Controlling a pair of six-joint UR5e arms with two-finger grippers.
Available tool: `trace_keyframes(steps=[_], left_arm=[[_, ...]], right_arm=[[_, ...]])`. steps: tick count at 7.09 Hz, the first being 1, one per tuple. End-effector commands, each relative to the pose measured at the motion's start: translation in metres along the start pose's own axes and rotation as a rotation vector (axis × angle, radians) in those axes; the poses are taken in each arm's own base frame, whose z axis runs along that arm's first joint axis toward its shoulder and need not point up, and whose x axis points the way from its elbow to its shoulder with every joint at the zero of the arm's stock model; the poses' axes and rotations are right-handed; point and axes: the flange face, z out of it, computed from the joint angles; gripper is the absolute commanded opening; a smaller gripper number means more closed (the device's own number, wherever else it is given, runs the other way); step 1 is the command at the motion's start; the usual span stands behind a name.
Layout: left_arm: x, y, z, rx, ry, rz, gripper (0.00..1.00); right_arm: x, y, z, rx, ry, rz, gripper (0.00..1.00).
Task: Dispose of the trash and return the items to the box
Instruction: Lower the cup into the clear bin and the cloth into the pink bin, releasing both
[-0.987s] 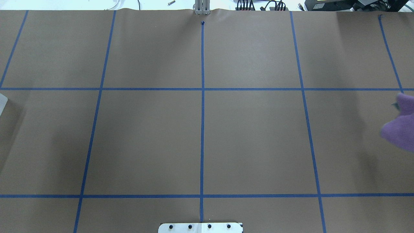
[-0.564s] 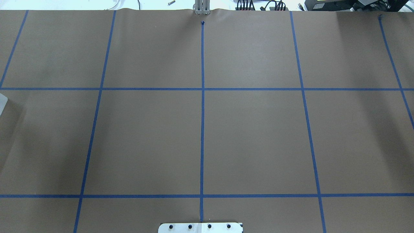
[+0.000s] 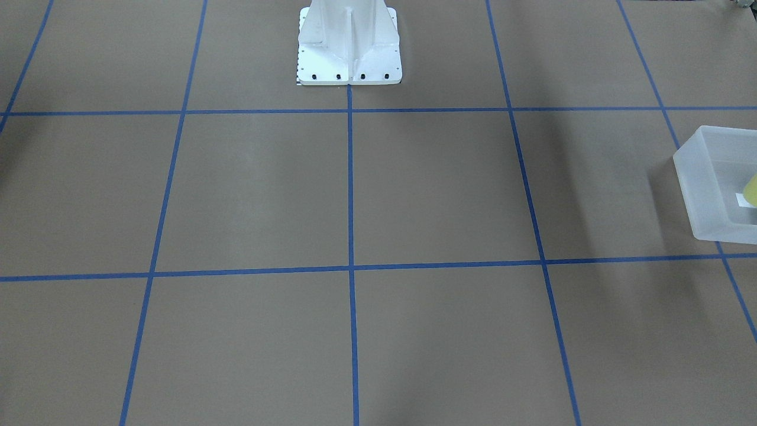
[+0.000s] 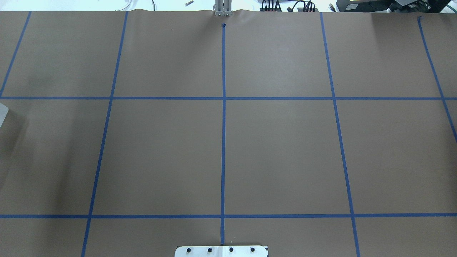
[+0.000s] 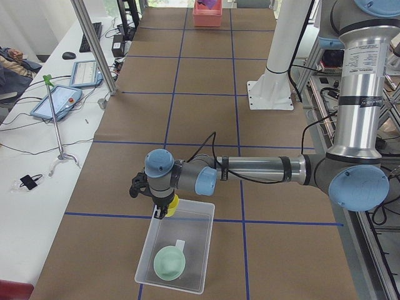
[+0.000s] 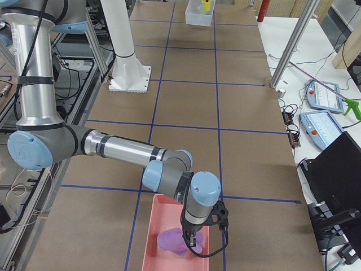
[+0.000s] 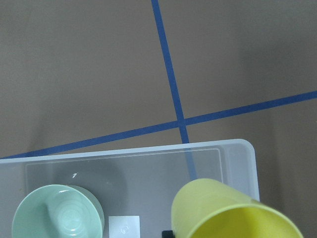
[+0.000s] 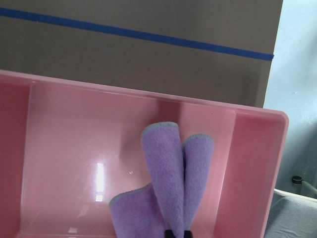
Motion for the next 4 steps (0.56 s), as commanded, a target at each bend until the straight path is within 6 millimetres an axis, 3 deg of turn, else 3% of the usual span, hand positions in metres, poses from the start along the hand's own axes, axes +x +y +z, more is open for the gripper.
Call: trace_keyframes(steps=[1,4], left_arm=[[-0.029,0.015,0.034,-0.010,0.003,-0.021,0.00],[-0.042,0.027,0.061,-0.023,0.092,-0.108,0.00]], right_arm=[[0.008,0.010,0.016,-0.003,-0.005,0.008,1.00],[0.008,0.004,0.002,0.027,0.006,0.009,1.00]])
